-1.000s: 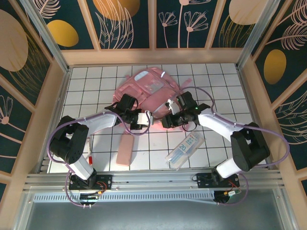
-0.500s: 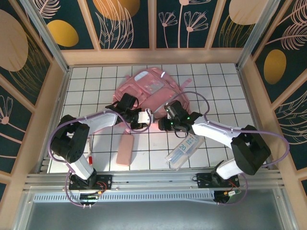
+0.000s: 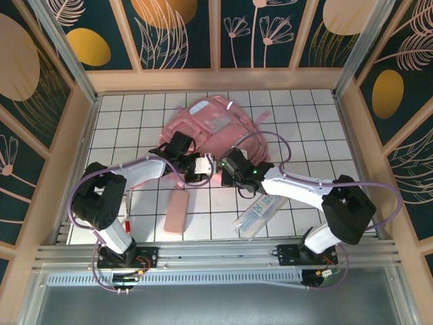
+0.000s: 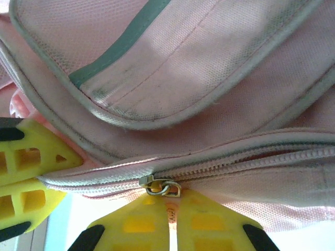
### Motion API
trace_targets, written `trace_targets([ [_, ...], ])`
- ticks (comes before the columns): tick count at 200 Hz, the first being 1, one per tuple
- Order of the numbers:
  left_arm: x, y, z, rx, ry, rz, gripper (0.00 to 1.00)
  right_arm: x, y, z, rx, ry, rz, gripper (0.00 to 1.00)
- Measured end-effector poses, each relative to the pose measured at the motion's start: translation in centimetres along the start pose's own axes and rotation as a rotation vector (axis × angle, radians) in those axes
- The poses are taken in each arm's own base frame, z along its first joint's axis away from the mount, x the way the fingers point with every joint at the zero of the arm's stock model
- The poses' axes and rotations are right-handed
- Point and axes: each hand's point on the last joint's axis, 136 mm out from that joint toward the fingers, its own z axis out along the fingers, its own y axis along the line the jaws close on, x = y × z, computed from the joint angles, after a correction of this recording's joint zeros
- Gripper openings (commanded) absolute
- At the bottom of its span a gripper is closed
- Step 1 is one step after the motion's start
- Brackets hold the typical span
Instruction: Pack the student bag
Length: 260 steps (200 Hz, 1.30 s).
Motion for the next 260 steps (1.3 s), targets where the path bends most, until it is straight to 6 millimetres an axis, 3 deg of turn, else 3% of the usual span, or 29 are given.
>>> trace_targets([
  [85, 0.1, 0.2, 0.0, -0.014, 0.007, 0.011, 0.00, -0.6, -0.2, -1.3, -0.008, 0.022, -0.046, 0.00],
  [116, -0.8, 0.4, 0.4, -0.029, -0.018, 0.060, 0.00, -1.5, -1.9, -1.3, 0.023, 0.025, -0.038, 0.00],
  [149, 0.1, -0.2, 0.4, -0.028, -0.006, 0.084, 0.00, -2.4, -6.5, -1.3, 0.138, 0.024, -0.001, 0.00],
  [188, 0.5, -0.2, 0.2, -0.044, -0.005, 0.138, 0.00, -2.7, -7.9, -1.6, 0.171, 0.024, -0.019, 0.00],
  [235, 1.2, 0.7, -1.6, -0.086, -0.009, 0.219, 0.00, -3.1, -11.3, -1.4, 0.221, 0.031, 0.003, 0.00],
  [260, 1.9, 1.3, -2.3, -0.098, 0.014, 0.244, 0.02, -3.0, -11.1, -1.4, 0.190, 0.037, -0.026, 0.00],
])
